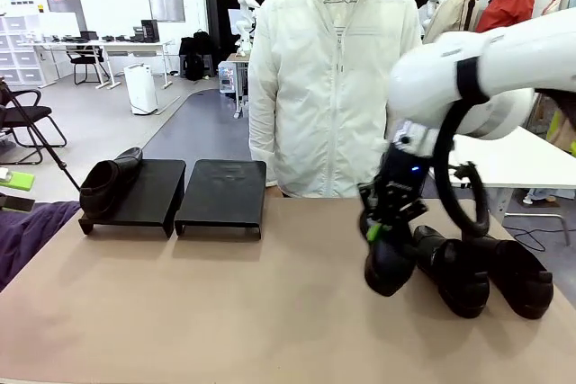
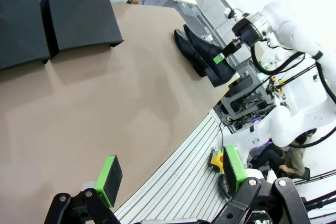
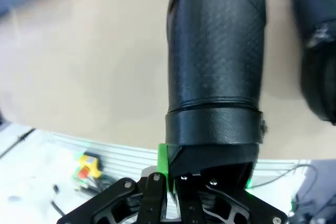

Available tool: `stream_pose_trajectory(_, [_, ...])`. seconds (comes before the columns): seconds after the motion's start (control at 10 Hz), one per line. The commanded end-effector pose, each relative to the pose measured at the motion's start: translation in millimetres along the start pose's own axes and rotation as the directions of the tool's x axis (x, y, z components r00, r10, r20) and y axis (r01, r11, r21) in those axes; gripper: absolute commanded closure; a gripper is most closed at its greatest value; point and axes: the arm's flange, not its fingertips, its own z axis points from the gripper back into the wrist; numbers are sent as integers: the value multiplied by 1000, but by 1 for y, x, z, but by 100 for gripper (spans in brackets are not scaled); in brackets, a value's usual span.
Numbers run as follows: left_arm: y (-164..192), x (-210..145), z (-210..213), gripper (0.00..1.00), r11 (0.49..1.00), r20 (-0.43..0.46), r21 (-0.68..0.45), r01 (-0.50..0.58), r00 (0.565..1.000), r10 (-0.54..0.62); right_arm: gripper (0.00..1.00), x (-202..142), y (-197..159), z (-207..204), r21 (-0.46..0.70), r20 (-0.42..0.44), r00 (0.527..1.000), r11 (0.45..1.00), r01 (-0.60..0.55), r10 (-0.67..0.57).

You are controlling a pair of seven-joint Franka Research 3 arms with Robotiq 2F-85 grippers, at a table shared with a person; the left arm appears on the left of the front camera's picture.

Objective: Organize the shoes by placing them on the stand.
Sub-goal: Pick up one Shoe and place it in the middle of the table.

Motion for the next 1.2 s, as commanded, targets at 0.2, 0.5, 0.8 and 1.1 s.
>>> stream_pose_trajectory(0.2, [-2, 1, 1, 0, 1000, 14, -14, -6, 1000, 6, 100, -10, 100, -70, -90, -46, 977, 974, -209, 206])
stream_pose_trajectory(0.5, [-2, 1, 1, 0, 1000, 14, -14, -6, 1000, 6, 100, 0, 150, -134, -97, -28, 978, 974, -207, 205])
stream_pose_trajectory(0.8, [-2, 1, 1, 0, 1000, 14, -14, -6, 1000, 6, 100, 3, 166, -147, -54, -48, 994, 993, -105, 103])
stream_pose_trajectory(1.1, [-2, 1, 1, 0, 1000, 14, -14, -6, 1000, 6, 50, 8, 164, -147, -17, -100, 988, 992, -122, 119])
